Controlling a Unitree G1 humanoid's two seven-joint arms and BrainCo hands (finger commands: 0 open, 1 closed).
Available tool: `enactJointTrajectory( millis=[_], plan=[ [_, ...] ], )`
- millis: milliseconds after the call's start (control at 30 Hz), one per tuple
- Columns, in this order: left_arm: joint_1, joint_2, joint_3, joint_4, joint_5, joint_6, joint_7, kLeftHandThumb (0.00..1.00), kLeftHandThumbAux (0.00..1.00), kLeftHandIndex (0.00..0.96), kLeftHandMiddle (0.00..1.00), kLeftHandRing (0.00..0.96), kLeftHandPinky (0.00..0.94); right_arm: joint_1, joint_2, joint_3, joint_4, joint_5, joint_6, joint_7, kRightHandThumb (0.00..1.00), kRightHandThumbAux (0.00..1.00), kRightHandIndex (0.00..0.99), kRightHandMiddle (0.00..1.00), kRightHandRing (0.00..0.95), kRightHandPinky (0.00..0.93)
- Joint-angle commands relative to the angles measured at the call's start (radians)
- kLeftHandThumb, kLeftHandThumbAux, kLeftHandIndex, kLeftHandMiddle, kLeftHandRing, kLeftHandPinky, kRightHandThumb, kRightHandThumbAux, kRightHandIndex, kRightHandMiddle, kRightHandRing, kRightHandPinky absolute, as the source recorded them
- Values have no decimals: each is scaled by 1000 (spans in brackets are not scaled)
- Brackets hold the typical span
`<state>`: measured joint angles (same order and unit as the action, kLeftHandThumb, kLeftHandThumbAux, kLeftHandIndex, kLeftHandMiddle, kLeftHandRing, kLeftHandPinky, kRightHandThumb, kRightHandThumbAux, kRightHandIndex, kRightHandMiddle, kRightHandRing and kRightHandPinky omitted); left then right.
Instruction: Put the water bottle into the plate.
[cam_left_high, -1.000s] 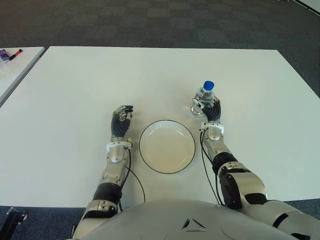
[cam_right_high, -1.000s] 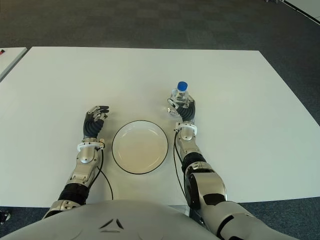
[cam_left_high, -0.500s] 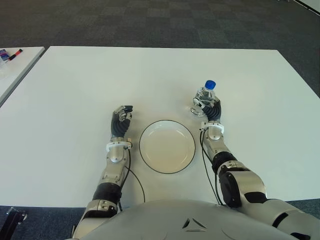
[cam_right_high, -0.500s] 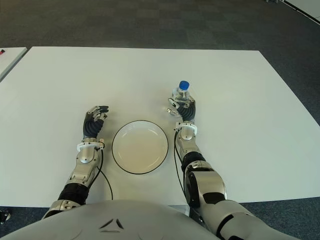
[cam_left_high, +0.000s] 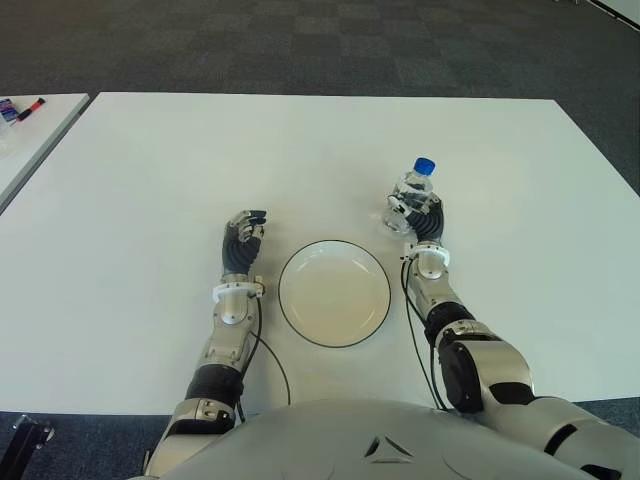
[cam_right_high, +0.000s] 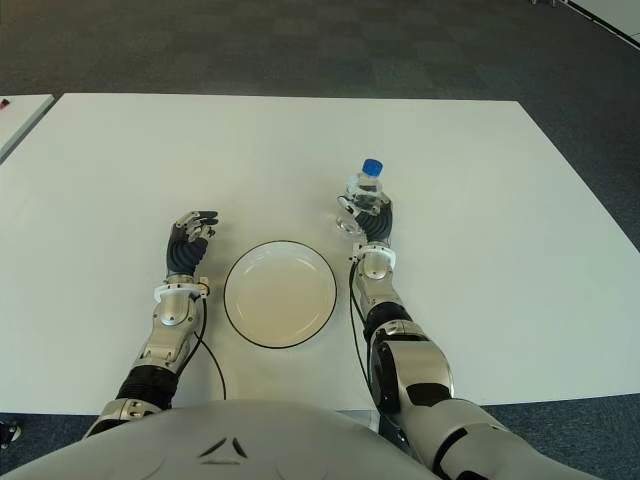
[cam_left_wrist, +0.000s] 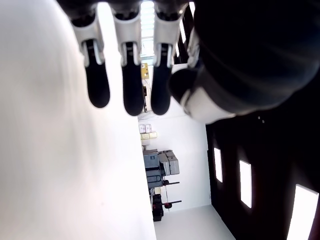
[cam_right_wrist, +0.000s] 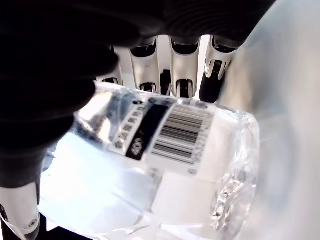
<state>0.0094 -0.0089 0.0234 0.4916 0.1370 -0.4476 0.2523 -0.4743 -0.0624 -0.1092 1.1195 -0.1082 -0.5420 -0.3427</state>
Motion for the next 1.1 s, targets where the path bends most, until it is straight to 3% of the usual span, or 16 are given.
enactJointTrajectory(
  millis=[33, 400, 767, 967, 1100],
  plan=[
    [-15, 10, 2, 24, -5, -13, -15, 715, 708, 414, 339, 350, 384, 6, 11, -12, 26, 20, 18, -3, 841, 681, 400, 490, 529, 514],
    [-18, 13, 2, 28, -2, -16, -13, 715, 708, 414, 340, 355, 384, 15, 13, -4, -8, 0, -2, -32, 841, 680, 405, 490, 530, 498],
    [-20, 15, 0, 30, -4, -18, -16, 715, 709, 414, 336, 349, 379, 56, 8, 27, -80, -28, -81, -62, 841, 679, 412, 486, 527, 493],
    [-21, 14, -1, 35, -4, -21, -15, 715, 708, 414, 337, 352, 390, 99, 8, 45, -160, -55, -136, -87, 842, 679, 417, 483, 530, 497],
    [-23, 13, -3, 36, -1, -17, -12, 715, 708, 414, 341, 357, 395, 164, 18, 67, -294, -84, -128, -101, 843, 678, 418, 484, 534, 502]
  ],
)
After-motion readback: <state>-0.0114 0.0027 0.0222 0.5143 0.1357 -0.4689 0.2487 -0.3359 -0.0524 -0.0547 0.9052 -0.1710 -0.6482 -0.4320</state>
